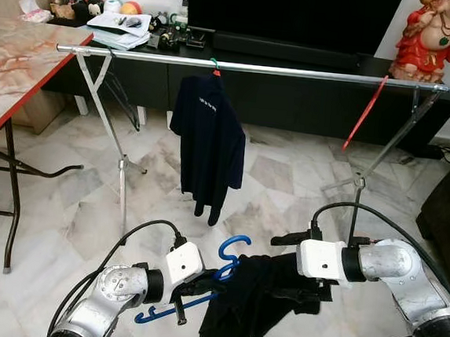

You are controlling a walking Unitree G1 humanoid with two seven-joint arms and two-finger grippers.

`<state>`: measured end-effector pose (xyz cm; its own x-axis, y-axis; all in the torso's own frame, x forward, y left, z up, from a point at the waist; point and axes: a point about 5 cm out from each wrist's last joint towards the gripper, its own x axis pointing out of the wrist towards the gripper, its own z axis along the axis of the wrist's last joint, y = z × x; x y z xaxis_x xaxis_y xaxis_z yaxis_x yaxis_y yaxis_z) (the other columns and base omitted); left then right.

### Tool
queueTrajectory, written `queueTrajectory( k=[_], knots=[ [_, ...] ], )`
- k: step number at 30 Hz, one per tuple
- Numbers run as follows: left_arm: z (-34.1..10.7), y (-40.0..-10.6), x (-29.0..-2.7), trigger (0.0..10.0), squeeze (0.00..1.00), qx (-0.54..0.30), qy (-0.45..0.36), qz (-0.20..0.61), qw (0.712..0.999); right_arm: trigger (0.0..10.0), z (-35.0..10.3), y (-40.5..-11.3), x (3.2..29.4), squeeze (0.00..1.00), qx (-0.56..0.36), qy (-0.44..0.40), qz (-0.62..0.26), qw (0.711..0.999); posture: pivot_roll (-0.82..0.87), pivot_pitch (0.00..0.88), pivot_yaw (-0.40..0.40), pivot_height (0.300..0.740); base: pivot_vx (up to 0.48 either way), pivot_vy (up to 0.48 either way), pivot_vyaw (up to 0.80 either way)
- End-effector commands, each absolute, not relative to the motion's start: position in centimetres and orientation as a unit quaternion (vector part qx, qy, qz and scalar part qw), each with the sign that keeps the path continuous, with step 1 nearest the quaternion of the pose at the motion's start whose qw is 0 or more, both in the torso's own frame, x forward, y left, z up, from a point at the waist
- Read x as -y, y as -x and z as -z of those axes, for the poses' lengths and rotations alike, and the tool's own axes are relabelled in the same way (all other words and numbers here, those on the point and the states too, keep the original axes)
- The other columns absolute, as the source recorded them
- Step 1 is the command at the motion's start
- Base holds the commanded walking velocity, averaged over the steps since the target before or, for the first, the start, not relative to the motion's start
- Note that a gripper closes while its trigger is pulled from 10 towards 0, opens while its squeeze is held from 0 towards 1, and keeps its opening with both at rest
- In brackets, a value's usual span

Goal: Hang hanger

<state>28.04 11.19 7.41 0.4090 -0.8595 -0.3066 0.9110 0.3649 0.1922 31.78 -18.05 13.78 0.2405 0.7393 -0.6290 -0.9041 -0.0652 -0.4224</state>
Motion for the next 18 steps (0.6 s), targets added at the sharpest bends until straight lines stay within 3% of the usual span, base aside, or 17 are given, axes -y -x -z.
queueTrajectory(
  k=[1,6,18],
  knots=[
    [-8.7,-28.2,-10.3,10.0,0.00,-0.040,-0.188,0.558,0.808,10.0,-13.7,-31.8,17.8,0.00,-0.101,0.406,-0.620,0.664,-0.06,0.059,-0.045,0.740,0.000,0.000,0.00],
    [-8.8,-28.0,-9.8,10.0,0.00,-0.032,-0.196,0.572,0.796,10.0,-12.9,-31.6,17.4,0.00,-0.109,0.401,-0.642,0.644,-0.06,0.046,-0.047,0.740,0.000,0.000,0.00],
    [-9.3,-28.0,-9.0,10.0,0.00,-0.014,-0.217,0.586,0.781,10.0,-11.1,-31.4,17.1,0.00,-0.139,0.397,-0.649,0.634,-0.05,0.021,-0.048,0.740,0.000,0.000,0.00]
  ],
)
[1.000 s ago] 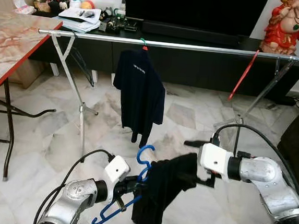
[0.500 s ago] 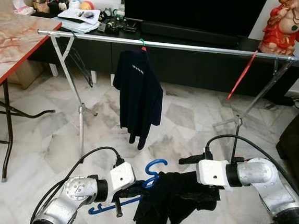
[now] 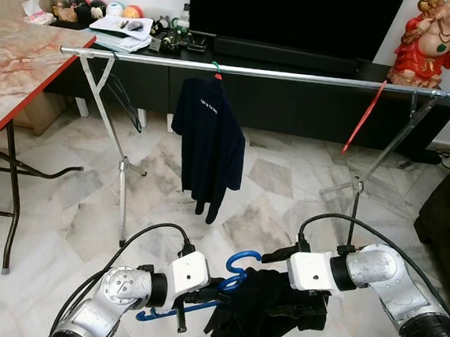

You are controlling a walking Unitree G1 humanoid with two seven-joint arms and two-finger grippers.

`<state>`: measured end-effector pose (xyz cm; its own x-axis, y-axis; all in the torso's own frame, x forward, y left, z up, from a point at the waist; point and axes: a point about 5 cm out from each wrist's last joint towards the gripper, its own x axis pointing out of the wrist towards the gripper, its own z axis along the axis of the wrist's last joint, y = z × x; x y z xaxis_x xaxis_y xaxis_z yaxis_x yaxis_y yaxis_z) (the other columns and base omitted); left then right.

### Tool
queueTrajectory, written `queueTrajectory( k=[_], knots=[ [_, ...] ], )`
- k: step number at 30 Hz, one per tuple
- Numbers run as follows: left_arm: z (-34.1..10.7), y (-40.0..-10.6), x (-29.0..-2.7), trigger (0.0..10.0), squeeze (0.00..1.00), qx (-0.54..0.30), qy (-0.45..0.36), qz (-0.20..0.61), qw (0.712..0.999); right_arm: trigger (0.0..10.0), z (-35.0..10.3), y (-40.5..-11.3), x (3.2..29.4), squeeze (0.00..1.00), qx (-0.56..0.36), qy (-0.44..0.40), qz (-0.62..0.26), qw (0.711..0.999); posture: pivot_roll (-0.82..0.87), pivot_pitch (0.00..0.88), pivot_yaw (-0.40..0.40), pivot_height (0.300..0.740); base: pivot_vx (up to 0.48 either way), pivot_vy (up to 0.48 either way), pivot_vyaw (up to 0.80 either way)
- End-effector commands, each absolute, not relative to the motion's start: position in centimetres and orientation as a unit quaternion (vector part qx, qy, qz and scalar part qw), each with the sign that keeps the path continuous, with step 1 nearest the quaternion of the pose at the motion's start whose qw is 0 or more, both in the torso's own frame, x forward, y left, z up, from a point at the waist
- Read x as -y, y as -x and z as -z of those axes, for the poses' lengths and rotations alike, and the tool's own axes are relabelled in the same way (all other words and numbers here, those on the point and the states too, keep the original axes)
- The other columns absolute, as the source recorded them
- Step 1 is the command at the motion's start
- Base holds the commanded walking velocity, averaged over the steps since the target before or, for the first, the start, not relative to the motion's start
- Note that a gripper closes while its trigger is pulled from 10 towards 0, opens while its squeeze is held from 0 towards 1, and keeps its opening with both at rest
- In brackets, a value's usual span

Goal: Hang hanger

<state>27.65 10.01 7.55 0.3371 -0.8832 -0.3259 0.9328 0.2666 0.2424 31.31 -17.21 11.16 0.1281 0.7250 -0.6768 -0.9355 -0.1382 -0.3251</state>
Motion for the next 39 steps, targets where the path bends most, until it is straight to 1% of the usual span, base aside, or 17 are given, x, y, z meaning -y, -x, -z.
queueTrajectory(
  k=[1,6,8,9,10,11,12,15,22,24,25,32,39],
  knots=[
    [-9.4,-28.0,-8.9,10.0,0.00,-0.012,-0.219,0.587,0.779,10.0,-10.8,-31.4,17.1,0.00,-0.142,0.395,-0.647,0.637,-0.05,0.019,-0.047,0.740,0.000,0.000,0.00],
    [-9.4,-27.9,-8.8,10.0,0.00,-0.010,-0.225,0.591,0.775,10.0,-10.2,-31.4,16.9,0.00,-0.151,0.387,-0.637,0.649,-0.05,0.019,-0.048,0.740,0.000,0.000,0.00],
    [-9.5,-28.0,-8.7,10.0,0.00,-0.008,-0.229,0.592,0.773,9.2,-9.9,-31.4,16.9,0.00,-0.154,0.379,-0.634,0.656,-0.05,0.019,-0.048,0.740,0.000,0.000,0.00],
    [-9.5,-28.0,-8.7,10.0,0.00,-0.007,-0.229,0.592,0.772,6.4,-9.8,-31.5,16.9,0.00,-0.157,0.373,-0.633,0.660,-0.05,0.021,-0.049,0.740,0.000,0.000,0.00],
    [-9.6,-28.0,-8.7,10.0,0.00,-0.006,-0.229,0.592,0.772,1.0,-9.7,-31.5,16.9,0.00,-0.159,0.369,-0.633,0.662,-0.05,0.021,-0.049,0.740,0.000,0.000,0.00],
    [-9.6,-28.0,-8.6,10.0,0.00,-0.005,-0.229,0.593,0.772,0.4,-9.6,-31.5,17.0,0.00,-0.159,0.367,-0.632,0.664,-0.04,0.029,-0.052,0.740,0.000,0.000,0.00],
    [-9.6,-28.1,-8.6,10.0,0.00,-0.004,-0.229,0.593,0.772,0.0,-9.5,-31.5,17.0,0.00,-0.160,0.366,-0.631,0.665,-0.04,0.029,-0.052,0.740,0.000,0.000,0.00],
    [-9.7,-28.1,-8.6,10.0,0.00,-0.003,-0.229,0.592,0.772,0.0,-9.5,-31.6,17.0,0.00,-0.158,0.351,-0.631,0.674,-0.04,0.042,-0.053,0.740,0.000,0.000,0.00],
    [-9.7,-28.2,-8.7,10.0,0.00,-0.003,-0.229,0.591,0.774,0.0,-9.6,-31.7,17.1,0.00,-0.156,0.345,-0.628,0.681,-0.04,0.053,-0.051,0.740,0.000,0.000,0.00],
    [-9.7,-28.2,-8.7,10.0,0.00,-0.002,-0.230,0.591,0.773,0.0,-9.6,-31.8,17.1,0.00,-0.153,0.337,-0.625,0.687,-0.03,0.062,-0.047,0.740,0.000,0.000,0.00],
    [-9.8,-28.2,-8.7,10.0,0.00,-0.002,-0.230,0.592,0.772,0.0,-9.6,-31.9,17.0,0.00,-0.149,0.327,-0.622,0.696,-0.03,0.065,-0.047,0.740,0.000,0.000,0.00],
    [-9.9,-28.2,-8.8,10.0,0.00,-0.003,-0.229,0.593,0.772,0.0,-9.7,-32.1,16.9,0.00,-0.145,0.306,-0.620,0.708,-0.03,0.080,-0.038,0.740,0.000,0.000,0.00],
    [-10.0,-28.2,-9.0,10.0,0.00,-0.003,-0.230,0.594,0.771,0.0,-9.4,-31.9,16.9,0.00,-0.148,0.291,-0.626,0.708,-0.02,0.090,-0.031,0.740,0.000,0.000,0.00]
  ],
)
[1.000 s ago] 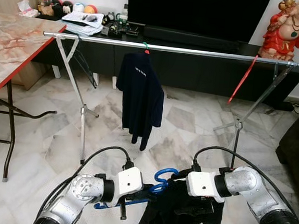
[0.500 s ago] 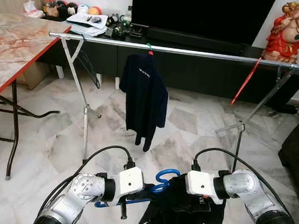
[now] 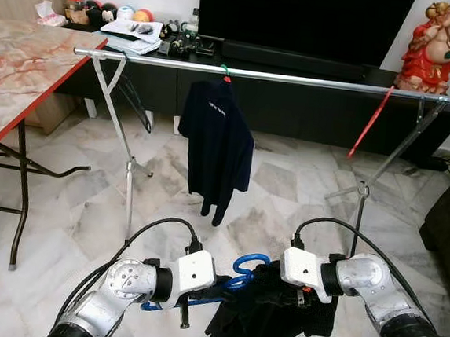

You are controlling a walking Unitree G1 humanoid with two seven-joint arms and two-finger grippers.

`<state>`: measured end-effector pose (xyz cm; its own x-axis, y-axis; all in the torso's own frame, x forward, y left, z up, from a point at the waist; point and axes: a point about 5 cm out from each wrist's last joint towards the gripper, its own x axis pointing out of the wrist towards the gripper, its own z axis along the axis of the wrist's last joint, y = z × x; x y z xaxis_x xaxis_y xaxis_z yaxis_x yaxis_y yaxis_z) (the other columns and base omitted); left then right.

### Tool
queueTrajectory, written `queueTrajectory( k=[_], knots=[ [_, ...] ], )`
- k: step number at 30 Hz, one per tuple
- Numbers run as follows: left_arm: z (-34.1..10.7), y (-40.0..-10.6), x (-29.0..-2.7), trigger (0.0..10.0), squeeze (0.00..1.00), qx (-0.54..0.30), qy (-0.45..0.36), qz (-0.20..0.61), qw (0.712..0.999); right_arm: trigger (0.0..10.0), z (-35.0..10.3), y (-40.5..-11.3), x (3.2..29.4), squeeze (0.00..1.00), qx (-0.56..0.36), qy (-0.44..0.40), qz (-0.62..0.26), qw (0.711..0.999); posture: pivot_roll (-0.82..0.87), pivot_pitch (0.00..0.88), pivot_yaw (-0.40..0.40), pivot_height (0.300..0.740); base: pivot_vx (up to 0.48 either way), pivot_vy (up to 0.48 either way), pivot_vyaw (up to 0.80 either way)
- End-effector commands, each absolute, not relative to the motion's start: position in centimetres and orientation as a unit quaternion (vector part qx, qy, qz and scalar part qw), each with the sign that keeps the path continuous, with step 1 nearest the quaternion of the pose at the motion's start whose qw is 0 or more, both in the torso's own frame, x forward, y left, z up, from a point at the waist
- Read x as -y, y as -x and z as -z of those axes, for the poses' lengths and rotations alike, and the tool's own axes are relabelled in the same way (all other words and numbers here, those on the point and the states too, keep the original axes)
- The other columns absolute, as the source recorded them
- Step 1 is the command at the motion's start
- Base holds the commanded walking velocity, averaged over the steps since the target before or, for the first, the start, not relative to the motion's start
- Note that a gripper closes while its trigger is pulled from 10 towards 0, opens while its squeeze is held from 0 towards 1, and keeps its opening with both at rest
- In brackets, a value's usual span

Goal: Hang hanger

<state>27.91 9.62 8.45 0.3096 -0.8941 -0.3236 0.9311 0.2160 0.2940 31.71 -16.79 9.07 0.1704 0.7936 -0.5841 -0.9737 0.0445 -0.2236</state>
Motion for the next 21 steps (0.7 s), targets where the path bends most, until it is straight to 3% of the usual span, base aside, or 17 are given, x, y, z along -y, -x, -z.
queueTrajectory(
  k=[1,16,21],
  knots=[
    [-10.0,-28.2,-9.0,10.0,0.00,-0.003,-0.231,0.594,0.770,0.0,-9.3,-31.8,16.9,0.00,-0.151,0.289,-0.628,0.707,-0.02,0.090,-0.031,0.740,0.000,0.000,0.00],
    [-10.2,-28.3,-9.0,10.0,0.00,-0.001,-0.236,0.598,0.766,0.0,-7.6,-30.6,17.4,0.00,-0.210,0.300,-0.653,0.662,-0.02,0.099,-0.029,0.740,0.000,0.000,0.00],
    [-10.2,-28.4,-9.0,10.0,0.00,-0.001,-0.236,0.597,0.767,0.0,-7.4,-30.6,17.4,0.00,-0.216,0.302,-0.653,0.660,-0.01,0.098,-0.031,0.740,0.000,0.000,0.00]
  ],
)
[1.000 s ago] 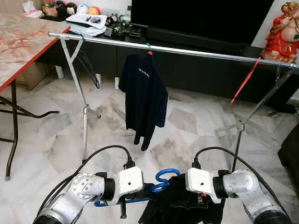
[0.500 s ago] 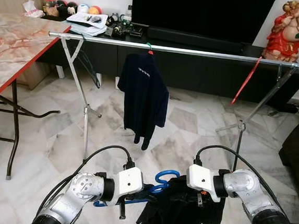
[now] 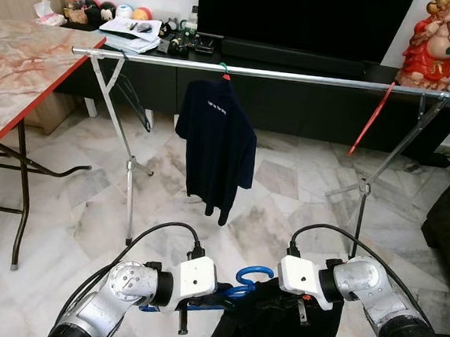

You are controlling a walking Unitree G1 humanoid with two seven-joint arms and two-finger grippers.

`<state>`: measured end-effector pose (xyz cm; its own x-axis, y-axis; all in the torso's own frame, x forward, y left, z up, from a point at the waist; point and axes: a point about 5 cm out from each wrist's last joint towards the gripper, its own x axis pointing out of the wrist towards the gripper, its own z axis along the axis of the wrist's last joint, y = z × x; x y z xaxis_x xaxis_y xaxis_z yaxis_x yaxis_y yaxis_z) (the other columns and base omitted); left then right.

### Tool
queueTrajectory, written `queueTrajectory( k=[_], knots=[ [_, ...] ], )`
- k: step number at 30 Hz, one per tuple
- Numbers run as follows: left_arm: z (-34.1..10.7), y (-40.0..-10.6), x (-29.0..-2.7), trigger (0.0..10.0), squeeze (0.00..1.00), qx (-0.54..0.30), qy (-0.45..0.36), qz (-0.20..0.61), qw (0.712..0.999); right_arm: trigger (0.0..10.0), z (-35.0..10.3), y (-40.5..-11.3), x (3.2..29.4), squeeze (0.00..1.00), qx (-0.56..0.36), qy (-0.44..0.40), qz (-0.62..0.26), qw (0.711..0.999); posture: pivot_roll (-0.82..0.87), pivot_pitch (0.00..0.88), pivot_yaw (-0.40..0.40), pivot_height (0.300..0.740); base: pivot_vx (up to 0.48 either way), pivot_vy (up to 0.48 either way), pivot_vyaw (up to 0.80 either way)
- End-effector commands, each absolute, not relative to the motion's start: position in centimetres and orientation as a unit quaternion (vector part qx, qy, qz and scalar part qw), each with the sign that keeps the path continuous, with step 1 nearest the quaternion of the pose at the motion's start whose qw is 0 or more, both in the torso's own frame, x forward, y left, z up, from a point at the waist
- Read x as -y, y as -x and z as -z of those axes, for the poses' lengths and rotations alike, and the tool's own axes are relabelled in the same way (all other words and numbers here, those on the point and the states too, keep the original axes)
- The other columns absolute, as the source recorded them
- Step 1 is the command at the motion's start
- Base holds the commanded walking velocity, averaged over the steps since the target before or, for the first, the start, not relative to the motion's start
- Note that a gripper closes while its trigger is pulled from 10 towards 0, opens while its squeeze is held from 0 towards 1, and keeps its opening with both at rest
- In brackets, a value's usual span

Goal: Hang hanger

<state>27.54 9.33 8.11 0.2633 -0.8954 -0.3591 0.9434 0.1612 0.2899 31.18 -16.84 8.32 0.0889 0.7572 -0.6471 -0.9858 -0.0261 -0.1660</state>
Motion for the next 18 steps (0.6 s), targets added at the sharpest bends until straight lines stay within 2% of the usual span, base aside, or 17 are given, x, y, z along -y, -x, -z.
queueTrajectory(
  k=[1,18],
  knots=[
    [-10.23,-28.39,-8.97,10.0,0.00,0.000,-0.237,0.596,0.767,0.0,-7.39,-30.59,17.34,0.00,-0.216,0.302,-0.652,0.661,-0.01,0.098,-0.031,0.740,0.000,0.000,0.00],
    [-10.25,-28.55,-9.20,10.0,0.00,-0.002,-0.239,0.591,0.770,0.0,-7.11,-30.66,17.39,0.00,-0.223,0.312,-0.641,0.665,-0.01,0.089,-0.026,0.740,0.000,0.000,0.00]
  ],
)
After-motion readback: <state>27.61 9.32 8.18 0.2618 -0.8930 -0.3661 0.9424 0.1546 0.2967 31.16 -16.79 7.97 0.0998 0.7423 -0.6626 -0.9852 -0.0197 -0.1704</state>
